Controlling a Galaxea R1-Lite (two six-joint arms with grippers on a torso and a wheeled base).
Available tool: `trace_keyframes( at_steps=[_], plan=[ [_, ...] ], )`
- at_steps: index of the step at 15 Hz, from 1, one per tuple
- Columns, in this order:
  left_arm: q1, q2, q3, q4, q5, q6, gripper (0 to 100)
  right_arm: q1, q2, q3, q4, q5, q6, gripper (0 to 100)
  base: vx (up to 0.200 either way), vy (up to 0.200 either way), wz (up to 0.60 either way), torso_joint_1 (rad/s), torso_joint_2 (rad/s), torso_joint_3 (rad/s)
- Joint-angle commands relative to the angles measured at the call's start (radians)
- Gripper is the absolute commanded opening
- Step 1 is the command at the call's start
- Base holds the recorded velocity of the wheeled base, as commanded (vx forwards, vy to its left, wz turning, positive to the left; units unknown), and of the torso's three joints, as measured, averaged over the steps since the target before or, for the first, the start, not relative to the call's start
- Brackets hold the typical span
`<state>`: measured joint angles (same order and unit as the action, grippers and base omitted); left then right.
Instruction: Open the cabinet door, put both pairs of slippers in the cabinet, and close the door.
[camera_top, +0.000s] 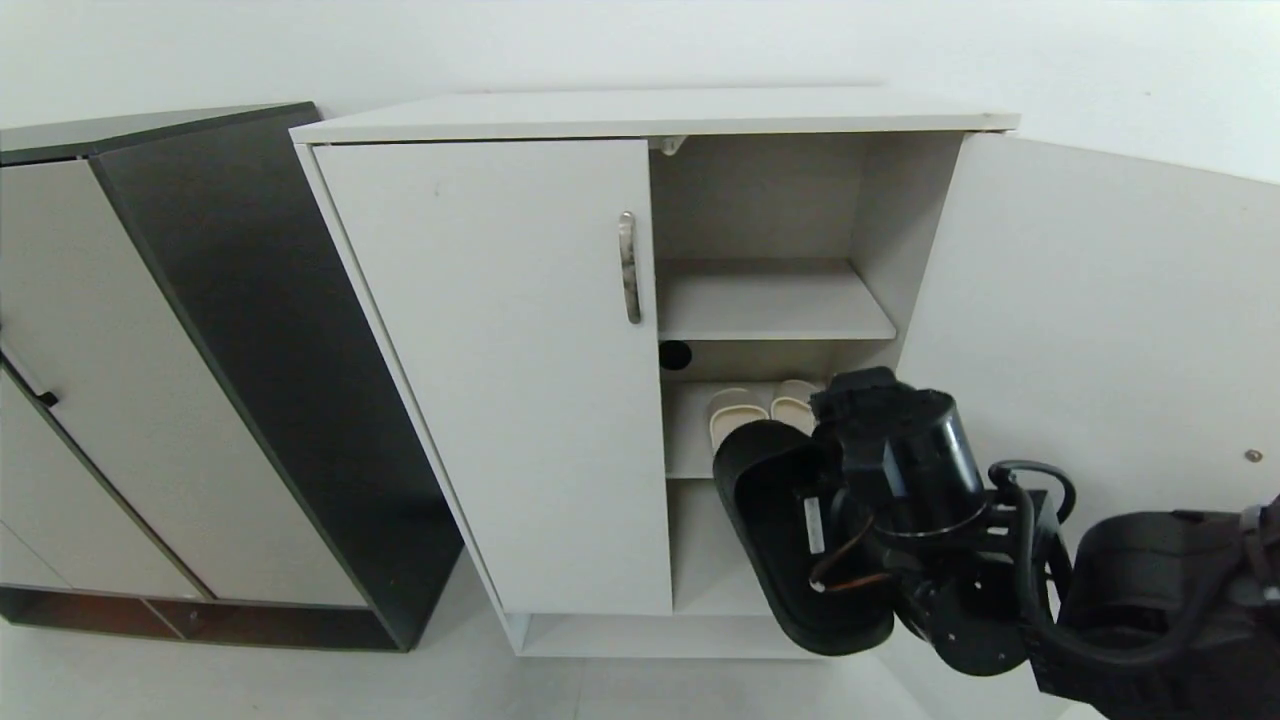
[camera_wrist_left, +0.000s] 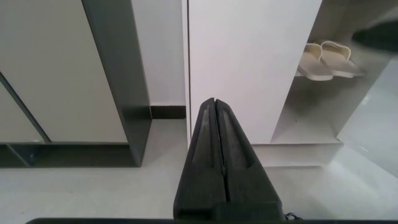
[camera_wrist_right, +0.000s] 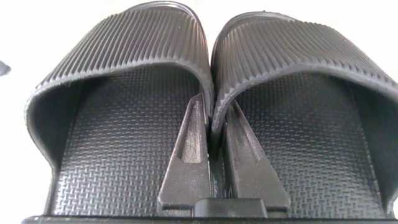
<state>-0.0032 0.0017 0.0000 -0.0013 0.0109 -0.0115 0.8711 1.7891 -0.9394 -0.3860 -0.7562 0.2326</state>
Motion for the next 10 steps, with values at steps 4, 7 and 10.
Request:
trace_keyframes(
  at_steps=[4, 7, 10],
  plan=[
    [0.0, 0.0, 0.0, 0.0, -0.005, 0.001, 0, 0.028, -0.025, -0.308, 0.194, -0.089, 0.045, 0, 0.0, 0.0, 0.0, 0.0, 0.0, 0.0],
    [0.0, 0.0, 0.0, 0.0, -0.005, -0.001, 0, 0.022, 0.009, -0.329, 0.197, -0.088, 0.071, 0, 0.0, 0.0, 0.0, 0.0, 0.0, 0.0],
    [0.0, 0.0, 0.0, 0.0, -0.005, 0.001, 0, 0.02, 0.027, -0.348, 0.197, -0.088, 0.076, 0, 0.0, 0.0, 0.0, 0.0, 0.0, 0.0]
  ],
)
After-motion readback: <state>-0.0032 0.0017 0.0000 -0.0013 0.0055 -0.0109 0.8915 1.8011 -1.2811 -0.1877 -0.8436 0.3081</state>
